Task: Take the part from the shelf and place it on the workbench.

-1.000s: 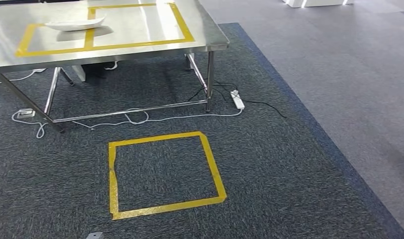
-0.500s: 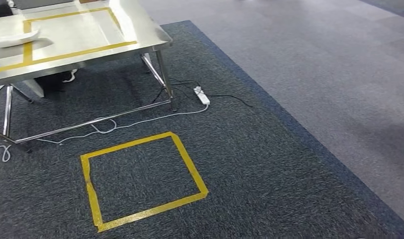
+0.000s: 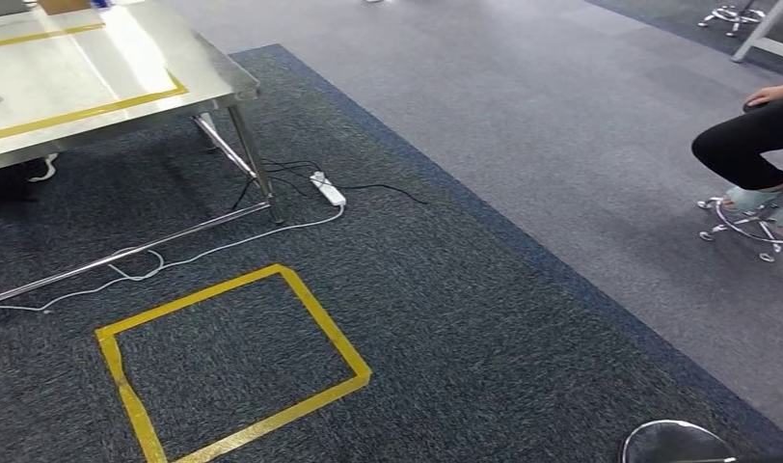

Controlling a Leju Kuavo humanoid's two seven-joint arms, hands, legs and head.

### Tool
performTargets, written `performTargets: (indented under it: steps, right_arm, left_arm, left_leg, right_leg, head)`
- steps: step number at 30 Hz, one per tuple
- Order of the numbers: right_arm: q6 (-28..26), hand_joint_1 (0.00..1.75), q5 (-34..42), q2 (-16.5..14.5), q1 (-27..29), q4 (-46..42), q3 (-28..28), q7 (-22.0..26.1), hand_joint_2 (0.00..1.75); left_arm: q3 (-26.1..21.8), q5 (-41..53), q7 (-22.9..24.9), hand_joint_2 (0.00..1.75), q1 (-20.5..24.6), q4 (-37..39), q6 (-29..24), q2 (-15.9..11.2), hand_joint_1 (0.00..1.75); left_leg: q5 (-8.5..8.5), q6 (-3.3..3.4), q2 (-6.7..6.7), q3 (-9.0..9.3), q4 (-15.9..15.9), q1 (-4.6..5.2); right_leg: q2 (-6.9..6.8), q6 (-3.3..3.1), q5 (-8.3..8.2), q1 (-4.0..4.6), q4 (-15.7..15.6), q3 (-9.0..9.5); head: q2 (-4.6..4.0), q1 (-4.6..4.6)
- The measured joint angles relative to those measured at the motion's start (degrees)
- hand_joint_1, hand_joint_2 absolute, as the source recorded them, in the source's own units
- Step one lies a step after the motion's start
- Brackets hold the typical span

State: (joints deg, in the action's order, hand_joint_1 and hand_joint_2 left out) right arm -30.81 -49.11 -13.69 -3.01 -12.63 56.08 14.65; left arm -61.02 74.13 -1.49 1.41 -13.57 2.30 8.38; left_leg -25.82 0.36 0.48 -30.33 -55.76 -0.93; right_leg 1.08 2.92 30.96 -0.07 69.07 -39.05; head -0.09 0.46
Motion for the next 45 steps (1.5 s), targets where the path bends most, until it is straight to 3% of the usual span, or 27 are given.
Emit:
performTargets:
  steps: [2,3,5,7,8,10,11,13,15,16,17,18,20,22,24,26,28,30,32,33,35,37,38,39,41,43,45]
  right_arm:
    - [0.28,0.00,0.13,0.07,0.11,-0.01,0.02,-0.09,0.00]
    - [0.51,0.00,0.20,0.14,0.21,-0.01,0.07,-0.26,0.00]
    - [0.90,0.00,0.31,0.30,0.29,-0.02,0.22,-0.62,0.00]
    - [1.23,0.00,0.39,0.38,0.12,-0.02,0.35,-0.87,0.00]
    - [1.36,0.00,0.45,0.38,0.05,-0.02,0.39,-0.93,0.00]
    - [1.57,0.00,0.65,0.38,0.04,-0.02,0.60,-0.99,0.00]
    - [1.64,0.00,0.76,0.38,0.07,-0.03,0.74,-1.01,0.00]
    - [1.84,0.00,0.82,0.39,0.02,-0.05,0.96,-1.22,0.00]
    - [2.10,0.00,0.58,0.42,-0.07,-0.08,1.02,-1.74,0.00]
    - [2.25,0.00,0.43,0.43,-0.09,-0.09,1.04,-2.05,0.00]
    - [2.35,0.00,0.36,0.43,-0.06,-0.09,1.08,-2.32,0.00]
    - [2.44,0.00,0.32,0.44,-0.02,-0.09,1.13,-2.52,0.00]
    - [2.57,0.00,0.28,0.44,0.04,-0.09,1.26,-2.74,0.00]
    - [2.64,0.00,0.27,0.44,-0.07,-0.10,1.34,-2.89,0.00]
    - [2.69,0.00,0.28,0.44,-0.08,-0.11,1.38,-3.10,0.00]
    - [2.79,0.00,0.22,0.44,0.15,-0.11,1.43,-3.42,0.00]
    - [2.86,0.00,-0.03,0.44,0.26,-0.11,1.44,-3.84,0.00]
    - [2.88,0.00,-0.34,0.44,0.10,-0.11,1.44,-4.18,0.00]
    - [2.90,0.00,-0.49,0.44,0.05,-0.11,1.45,-4.33,0.00]
    - [2.90,0.00,-0.51,0.44,0.12,-0.11,1.46,-4.40,0.00]
    - [2.91,0.00,-0.56,0.44,0.25,-0.11,1.48,-4.49,0.00]
    - [3.10,0.00,-0.68,0.44,0.16,-0.13,1.49,-4.31,0.00]
    - [3.27,0.00,-0.78,0.44,0.08,-0.13,1.49,-4.06,0.00]
    - [3.48,0.00,-0.88,0.44,0.04,-0.13,1.49,-3.72,0.00]
    - [3.85,0.00,-1.10,0.44,0.08,-0.13,1.49,-3.18,0.00]
    - [4.03,0.00,-1.50,0.46,0.08,-0.13,1.49,-3.55,0.00]
    - [4.20,0.00,-1.96,0.46,-0.09,-0.13,1.49,-4.88,0.00]
  left_arm:
    - [0.32,0.31,0.09,0.00,-0.17,0.00,-0.26,0.13,0.00]
    - [0.51,0.44,0.12,0.00,-0.17,0.00,-0.37,0.23,0.00]
    - [0.82,0.70,0.14,0.00,-0.09,0.00,-0.48,0.50,0.00]
    - [1.00,0.93,0.14,0.00,-0.05,0.01,-0.55,0.64,0.00]
    - [1.09,1.02,0.14,0.00,0.00,0.02,-0.58,0.69,0.00]
    - [1.28,1.28,0.16,0.00,0.16,0.02,-0.70,0.80,0.00]
    - [1.40,1.45,0.16,0.00,0.28,0.02,-0.75,0.87,0.00]
    - [1.74,1.87,-0.20,0.00,0.33,0.04,-0.67,1.02,0.00]
    - [2.08,2.09,-0.84,0.00,0.20,0.11,-0.14,1.10,0.00]
    - [2.17,2.04,-1.13,0.00,0.11,0.15,0.26,1.15,0.00]
    - [2.20,1.94,-1.36,0.00,0.04,0.20,0.64,1.21,0.00]
    - [2.20,1.81,-1.53,0.00,-0.01,0.23,0.94,1.26,0.00]
    - [2.21,1.64,-1.77,0.00,-0.03,0.27,1.25,1.34,0.00]
    - [2.21,1.56,-1.84,0.00,0.03,0.32,1.32,1.43,0.00]
    - [2.20,1.49,-1.63,0.00,0.15,0.38,1.32,1.53,0.00]
    - [2.20,1.33,-1.03,0.00,0.33,0.40,1.52,1.74,0.00]
    - [2.12,0.79,-0.44,0.00,0.48,0.42,2.32,2.04,0.00]
    - [1.96,0.17,-0.11,0.00,0.47,0.43,3.26,2.31,0.00]
    - [1.80,-0.11,0.06,0.00,0.33,0.45,3.67,2.44,0.00]
    - [1.74,-0.19,0.08,0.00,0.31,0.45,3.77,2.46,0.00]
    - [1.69,-0.30,-0.02,0.00,0.41,0.46,4.19,2.52,0.00]
    - [1.60,-0.43,-0.30,0.00,0.50,0.46,4.80,2.58,0.00]
    - [1.49,-0.48,-0.36,0.00,0.53,0.46,4.99,2.60,0.00]
    - [1.37,-0.46,-0.22,0.00,0.58,0.46,5.03,2.60,0.00]
    - [1.19,-0.21,0.41,0.00,0.70,0.46,4.82,2.61,0.00]
    - [1.17,0.38,0.84,0.00,0.79,0.46,4.12,2.64,0.00]
    - [1.17,0.94,0.72,0.00,0.73,0.46,3.21,2.64,0.00]
  left_leg:
    - [-0.13,-0.03,1.71,0.06,-0.02,0.02]
    - [-0.23,-0.13,2.50,0.16,-0.02,-0.01]
    - [-0.53,-0.55,3.92,0.60,-0.04,-0.05]
    - [-0.95,-1.19,5.03,1.12,-0.07,0.21]
    - [-1.07,-1.55,5.52,1.33,-0.07,0.35]
    - [-1.16,-2.26,6.57,1.65,0.08,0.36]
    - [-1.37,-2.66,6.31,1.74,0.00,0.23]
    - [-3.57,-3.18,3.66,0.70,-2.66,0.00]
    - [-7.65,-3.20,0.60,-2.78,-10.07,-0.03]
    - [-9.18,-3.13,0.07,-4.78,-14.01,0.01]
    - [-9.65,-3.03,-0.15,-6.19,-16.53,0.05]
    - [-8.90,-2.91,-0.26,-6.67,-16.94,0.06]
    - [-4.63,-2.62,-1.11,-4.50,-11.36,-0.01]
    - [-1.29,-2.43,-4.01,-1.36,-3.87,-0.26]
    - [-0.81,-2.19,-5.61,-0.24,-0.97,-0.28]
    - [-0.69,-1.52,-4.30,-0.09,-0.71,-0.21]
    - [-0.48,-0.71,-2.72,0.09,-0.49,-0.24]
    - [-0.56,-0.22,-0.95,0.17,-0.44,-0.01]
    - [-0.70,-0.07,1.03,0.23,-0.45,0.24]
    - [-0.78,-0.10,1.93,0.29,-0.46,0.30]
    - [-1.04,-0.37,3.44,0.63,-0.47,0.31]
    - [-1.50,-0.92,4.65,1.14,-0.51,0.48]
    - [-1.73,-1.24,5.13,1.38,-0.52,0.61]
    - [-1.87,-1.56,5.59,1.60,-0.48,0.71]
    - [-2.00,-2.25,6.30,1.92,-0.30,0.62]
    - [-3.35,-2.89,4.31,1.41,-1.73,0.40]
    - [-7.00,-3.12,1.00,-1.49,-7.97,0.34]
  right_leg:
    - [-0.59,0.47,1.62,-0.27,5.17,-2.46]
    - [-0.79,0.61,0.73,-0.39,4.41,-1.98]
    - [-2.38,0.75,-3.00,-0.54,-3.07,2.16]
    - [-4.80,0.36,-5.36,-0.51,-9.69,5.89]
    - [-5.40,-0.01,-5.64,-0.42,-10.92,6.53]
    - [-4.32,-0.97,-5.63,-0.20,-10.95,6.09]
    - [-3.61,-1.40,-5.72,-0.20,-11.02,5.94]
    - [-2.19,-2.21,-6.07,-0.35,-11.30,5.94]
    - [-0.68,-2.67,-6.32,-0.36,-11.41,5.79]
    - [0.21,-2.77,-6.36,-0.30,-11.41,5.71]
    - [1.14,-2.80,-6.39,-0.24,-11.40,5.67]
    - [2.09,-2.77,-6.43,-0.21,-11.38,5.66]
    - [4.03,-2.54,-6.54,-0.27,-11.32,5.70]
    - [5.78,-2.00,-6.63,-0.24,-11.05,5.46]
    - [7.12,-1.25,-6.74,-0.30,-11.03,4.88]
    - [7.88,-0.50,-6.92,-0.56,-11.22,4.44]
    - [5.23,-0.01,-5.50,-0.44,-9.00,3.33]
    - [1.05,0.28,-1.57,-0.29,-1.89,-0.06]
    - [-0.50,0.52,1.32,-0.42,5.20,-3.44]
    - [-0.72,0.57,1.18,-0.47,5.97,-3.70]
    - [-1.50,0.55,-1.85,-0.52,0.55,-0.50]
    - [-3.62,0.28,-4.68,-0.41,-7.33,4.01]
    - [-4.27,0.03,-5.32,-0.32,-9.56,5.31]
    - [-4.43,-0.30,-5.42,-0.19,-10.36,5.73]
    - [-3.17,-1.07,-5.55,-0.07,-10.37,5.47]
    - [-1.94,-1.83,-5.78,-0.22,-10.57,5.38]
    - [-0.63,-2.37,-5.97,-0.34,-10.70,5.44]
  head:
    - [0.00,0.01]
    - [0.00,0.01]
    - [0.00,0.03]
    - [0.00,-0.07]
    - [0.00,-0.15]
    - [0.00,-0.29]
    - [0.00,-0.34]
    - [0.00,-0.63]
    - [0.00,-0.96]
    - [0.00,-1.00]
    - [0.00,-1.02]
    - [0.00,-1.00]
    - [0.00,-1.02]
    - [0.00,-1.03]
    - [0.00,-1.01]
    - [0.00,-0.98]
    - [0.00,-0.68]
    - [0.00,-0.32]
    - [0.00,-0.23]
    - [0.00,-0.23]
    - [0.00,-0.22]
    - [0.00,-0.23]
    - [0.00,-0.27]
    - [0.00,-0.31]
    - [0.00,-0.33]
    - [0.00,-0.46]
    - [0.00,-0.73]
